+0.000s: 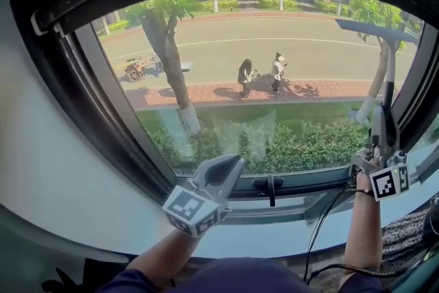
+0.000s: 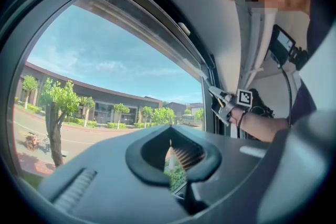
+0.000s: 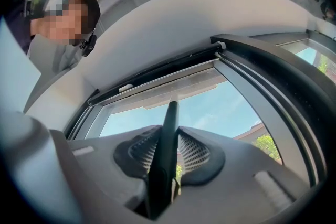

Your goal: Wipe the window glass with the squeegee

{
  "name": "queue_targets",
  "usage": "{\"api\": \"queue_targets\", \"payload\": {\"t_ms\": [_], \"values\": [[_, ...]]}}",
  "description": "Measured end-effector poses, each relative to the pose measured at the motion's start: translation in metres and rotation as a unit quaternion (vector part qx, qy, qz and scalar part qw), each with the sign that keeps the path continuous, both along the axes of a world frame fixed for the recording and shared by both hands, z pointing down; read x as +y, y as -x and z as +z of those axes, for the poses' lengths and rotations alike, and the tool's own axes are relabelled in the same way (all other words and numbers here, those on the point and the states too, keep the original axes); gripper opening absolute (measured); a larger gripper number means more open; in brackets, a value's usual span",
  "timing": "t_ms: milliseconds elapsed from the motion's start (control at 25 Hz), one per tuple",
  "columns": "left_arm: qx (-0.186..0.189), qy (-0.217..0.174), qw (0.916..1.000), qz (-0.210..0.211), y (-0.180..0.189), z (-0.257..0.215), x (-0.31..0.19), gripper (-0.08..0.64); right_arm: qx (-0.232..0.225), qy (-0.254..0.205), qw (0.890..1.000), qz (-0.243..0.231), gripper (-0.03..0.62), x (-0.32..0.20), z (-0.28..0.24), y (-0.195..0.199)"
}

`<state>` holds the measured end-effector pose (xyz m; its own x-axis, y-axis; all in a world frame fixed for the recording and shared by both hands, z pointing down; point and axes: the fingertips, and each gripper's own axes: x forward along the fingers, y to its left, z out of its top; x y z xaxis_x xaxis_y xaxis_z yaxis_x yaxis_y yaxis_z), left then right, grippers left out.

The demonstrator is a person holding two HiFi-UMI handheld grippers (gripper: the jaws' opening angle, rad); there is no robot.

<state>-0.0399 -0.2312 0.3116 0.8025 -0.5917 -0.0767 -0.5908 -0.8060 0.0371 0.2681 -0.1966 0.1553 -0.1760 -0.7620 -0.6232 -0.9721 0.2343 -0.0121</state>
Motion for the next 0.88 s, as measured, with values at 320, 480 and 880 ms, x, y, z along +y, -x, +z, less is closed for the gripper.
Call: {"api": "queue_targets", "payload": {"t_ms": [320, 480, 880], "values": [[-0.012, 0.002, 0.9999, 0.006, -0.014, 0.007, 0.017, 0.005, -0.012, 0.020, 1.000, -0.005, 0.101, 0.007, 0.028, -0.004], [-0.023, 0.016, 0.9996, 0.003, -0.005, 0.016, 0.021, 0.005, -0.014, 0.033, 0.999, -0.005, 0.101, 0.010, 0.048, 0.008], [-0.044, 0.007, 0.9989, 0.010, -0.013, 0.019, 0.029, 0.005, -0.029, 0.061, 0.998, 0.001, 0.101, 0.012, 0.083, 0.003]]}}
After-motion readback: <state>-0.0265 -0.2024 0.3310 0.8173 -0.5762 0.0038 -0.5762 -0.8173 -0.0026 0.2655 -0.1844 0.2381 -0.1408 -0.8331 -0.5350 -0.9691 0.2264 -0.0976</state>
